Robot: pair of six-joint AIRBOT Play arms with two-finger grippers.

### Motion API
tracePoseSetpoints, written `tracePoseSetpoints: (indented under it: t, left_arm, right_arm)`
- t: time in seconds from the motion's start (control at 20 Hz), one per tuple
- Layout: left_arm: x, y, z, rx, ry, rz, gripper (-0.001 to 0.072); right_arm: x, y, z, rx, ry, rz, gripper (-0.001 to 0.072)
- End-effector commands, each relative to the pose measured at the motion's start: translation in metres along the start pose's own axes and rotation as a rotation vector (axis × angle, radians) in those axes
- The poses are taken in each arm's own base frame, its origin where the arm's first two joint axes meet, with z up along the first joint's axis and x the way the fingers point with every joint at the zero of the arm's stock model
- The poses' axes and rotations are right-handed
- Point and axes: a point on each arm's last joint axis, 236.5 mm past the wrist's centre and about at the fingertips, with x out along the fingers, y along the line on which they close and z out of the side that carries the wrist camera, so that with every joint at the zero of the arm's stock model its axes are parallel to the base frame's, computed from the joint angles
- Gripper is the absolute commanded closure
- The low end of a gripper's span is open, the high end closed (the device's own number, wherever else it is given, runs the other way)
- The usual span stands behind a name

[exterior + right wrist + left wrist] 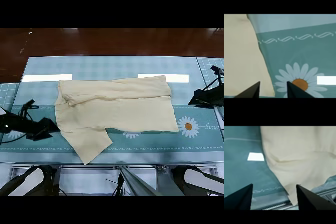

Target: Fold the shirts.

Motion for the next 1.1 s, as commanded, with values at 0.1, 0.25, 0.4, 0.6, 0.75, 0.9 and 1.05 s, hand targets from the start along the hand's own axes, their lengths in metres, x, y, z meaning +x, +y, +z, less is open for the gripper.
tracePoseSetpoints:
  t: [0.1,0.25,0.4,0.6,0.75,0.9,1.05]
  left_arm:
    - [0.037,0.002,-0.022,-0.009,0.018,-0.03,0.006]
    - [0.048,-0.012,-0.012,0.044,-0.025,-0.028,0.006]
    - [0.058,-0.032,0.003,0.066,-0.079,-0.06,0.0064]
    - [0.08,-0.043,-0.007,0.088,-0.002,-0.078,0.0551]
    - [0.078,-0.044,-0.018,0.128,0.042,-0.097,0.0681]
    - [0.073,-0.041,-0.017,0.103,0.045,-0.115,0.0681]
    - [0.071,-0.039,-0.015,0.107,0.034,-0.12,0.0681]
  right_arm:
    - [0.008,0.004,0.002,0.03,-0.067,0.056,0.028]
    - [0.008,0.006,0.004,0.033,-0.075,0.063,0.028]
    - [0.008,0.006,0.002,0.034,-0.067,0.066,0.0281]
    - [0.008,0.008,-0.005,0.031,-0.035,0.072,0.028]
    - [0.009,-0.007,-0.019,0.02,0.021,0.016,0.028]
    - [0.017,-0.026,-0.048,0.138,0.091,0.064,0.0229]
    - [0.031,-0.021,-0.077,0.259,0.147,0.206,0.0202]
